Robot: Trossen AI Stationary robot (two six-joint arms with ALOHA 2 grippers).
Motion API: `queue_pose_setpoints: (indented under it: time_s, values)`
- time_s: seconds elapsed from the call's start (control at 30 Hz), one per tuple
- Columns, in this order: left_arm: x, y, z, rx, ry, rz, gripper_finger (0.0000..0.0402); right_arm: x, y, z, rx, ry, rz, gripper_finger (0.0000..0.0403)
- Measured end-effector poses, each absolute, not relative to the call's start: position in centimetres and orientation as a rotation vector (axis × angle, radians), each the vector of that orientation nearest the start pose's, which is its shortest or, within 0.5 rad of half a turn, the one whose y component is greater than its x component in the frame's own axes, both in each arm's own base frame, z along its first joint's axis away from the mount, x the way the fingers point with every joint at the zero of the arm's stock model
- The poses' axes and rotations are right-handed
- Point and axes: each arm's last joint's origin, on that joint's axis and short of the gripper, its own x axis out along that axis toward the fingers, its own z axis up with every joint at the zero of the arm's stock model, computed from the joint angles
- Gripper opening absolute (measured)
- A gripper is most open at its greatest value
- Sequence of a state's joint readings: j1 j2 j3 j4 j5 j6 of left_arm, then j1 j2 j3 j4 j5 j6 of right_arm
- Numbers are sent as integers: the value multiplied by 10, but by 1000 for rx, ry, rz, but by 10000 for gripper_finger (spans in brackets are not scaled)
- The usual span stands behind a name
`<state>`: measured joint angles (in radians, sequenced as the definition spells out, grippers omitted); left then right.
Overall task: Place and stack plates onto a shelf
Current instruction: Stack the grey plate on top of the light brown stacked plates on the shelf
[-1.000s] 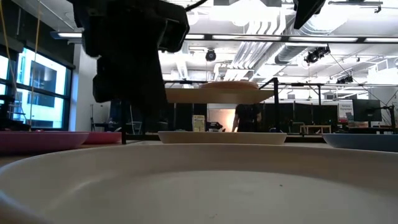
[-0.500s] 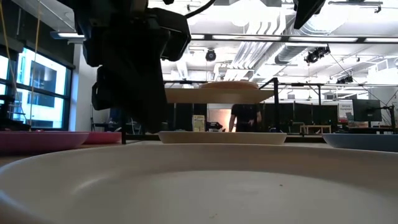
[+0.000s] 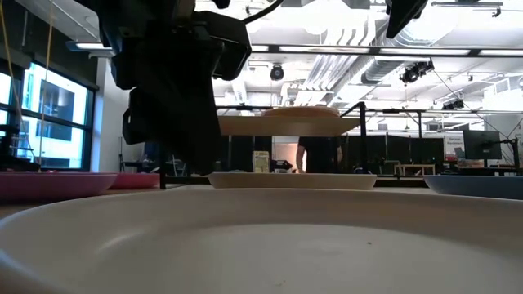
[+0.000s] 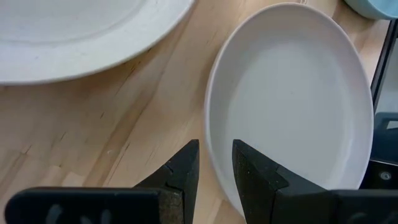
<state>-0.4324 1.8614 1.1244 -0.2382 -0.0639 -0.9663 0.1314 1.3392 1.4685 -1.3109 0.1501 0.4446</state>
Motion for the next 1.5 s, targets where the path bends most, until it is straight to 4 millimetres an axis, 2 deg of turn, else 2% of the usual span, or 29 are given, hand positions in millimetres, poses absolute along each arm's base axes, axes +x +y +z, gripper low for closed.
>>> queue_pose_setpoints:
  time_s: [0.3, 0.5, 0.67, 1.0, 1.27, 1.5]
  values:
    - [339, -154, 157, -637, 1011, 136, 85, 230, 26, 362, 229, 1139, -276, 84]
    - [348, -160, 142, -677, 991, 96, 85, 230, 26, 362, 229, 1137, -276, 84]
    - [347, -156, 138, -688, 1003, 164, 85, 230, 26, 362, 227, 1138, -274, 84]
    - [347, -156, 138, -698, 1012, 149, 85, 230, 26, 362, 205, 1140, -261, 84]
    - [351, -159, 124, -720, 1036, 132, 85, 230, 26, 362, 205, 1140, -261, 84]
    - [353, -160, 121, -747, 1032, 136, 85, 230, 26, 362, 206, 1141, -262, 84]
